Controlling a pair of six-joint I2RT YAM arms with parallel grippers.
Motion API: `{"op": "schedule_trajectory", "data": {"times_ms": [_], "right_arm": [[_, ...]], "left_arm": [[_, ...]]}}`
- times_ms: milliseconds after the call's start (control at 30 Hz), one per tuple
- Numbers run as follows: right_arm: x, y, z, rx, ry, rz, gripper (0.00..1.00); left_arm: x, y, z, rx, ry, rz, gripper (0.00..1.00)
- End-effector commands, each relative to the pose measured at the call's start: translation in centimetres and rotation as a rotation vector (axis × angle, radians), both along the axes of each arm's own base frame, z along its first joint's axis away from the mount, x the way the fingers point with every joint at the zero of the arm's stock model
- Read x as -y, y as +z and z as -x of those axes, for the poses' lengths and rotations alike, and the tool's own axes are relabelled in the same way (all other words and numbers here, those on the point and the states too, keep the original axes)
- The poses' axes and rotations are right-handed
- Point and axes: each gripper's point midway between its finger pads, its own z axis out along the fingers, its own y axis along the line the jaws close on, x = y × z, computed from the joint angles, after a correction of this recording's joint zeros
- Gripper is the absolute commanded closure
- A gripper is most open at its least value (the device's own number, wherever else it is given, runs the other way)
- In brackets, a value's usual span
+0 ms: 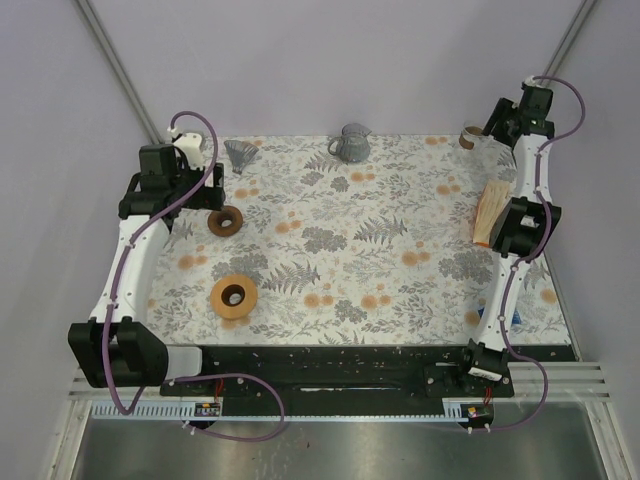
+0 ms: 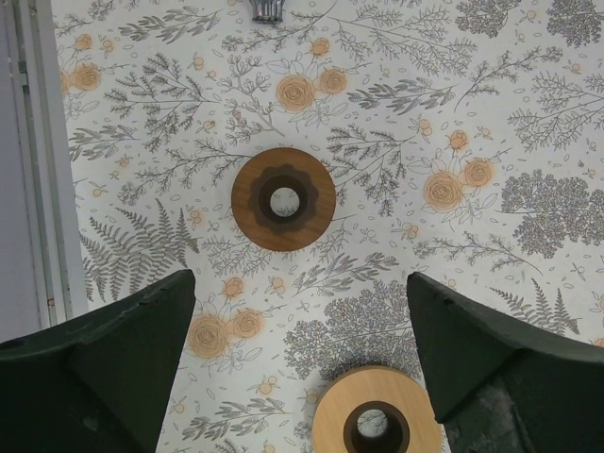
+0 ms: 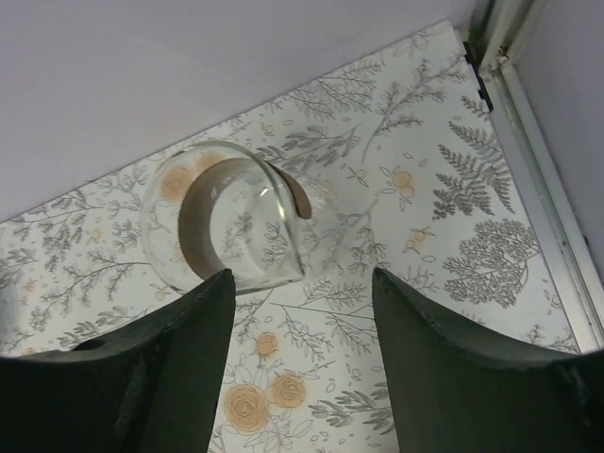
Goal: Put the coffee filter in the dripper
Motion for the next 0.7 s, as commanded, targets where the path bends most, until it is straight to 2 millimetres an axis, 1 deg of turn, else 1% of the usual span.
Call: {"op": "schedule_trajectory", "data": {"times_ms": [0,67,133,200,267,433,500,600,667], "right_arm": [[-1.9,3.0,-2.2,0.13,0.078,-0.022,0.34],[-2.2,3.3,-2.5,0.15,0.085,-0.046,0.35],[-1.6,3.9,-3.0,0.178,0.047,-0.04,0.36],[-0.8,4.2,-3.4,0.2,0.001,-0.026,0.4],[0.0,3.9,-3.8,0.207,-0.042,-0.017,0.43],[0.8,1.8,-4.1,0.185,-0.088,-0.014,0.48],[0.6,1.2,-4.2,0.177,-0.075,-0.016,0.49],[-0.2,0.4,-4.5,0.173,-0.027,-0.034,0.48],[-0.4,-0.1,-4.5,0.165,-0.015,-0.038,0.53]], "left_arm": [[-0.9,2.9,-0.6,0.074,0.029,-0.017,0.02],[-1.0,3.0,-0.6,0.077,0.031,-0.016,0.03],[-1.0,2.7,-0.6,0.068,0.031,-0.015,0.02],[-1.0,2.5,-0.6,0.063,0.032,-0.014,0.02],[-1.0,2.6,-0.6,0.065,0.032,-0.014,0.02],[-1.0,2.6,-0.6,0.063,0.03,-0.006,0.03],[-1.0,2.5,-0.6,0.061,0.03,-0.003,0.03],[-0.9,2.4,-0.7,0.06,0.029,0.003,0.03],[-0.9,2.4,-0.7,0.058,0.032,0.007,0.03]]}}
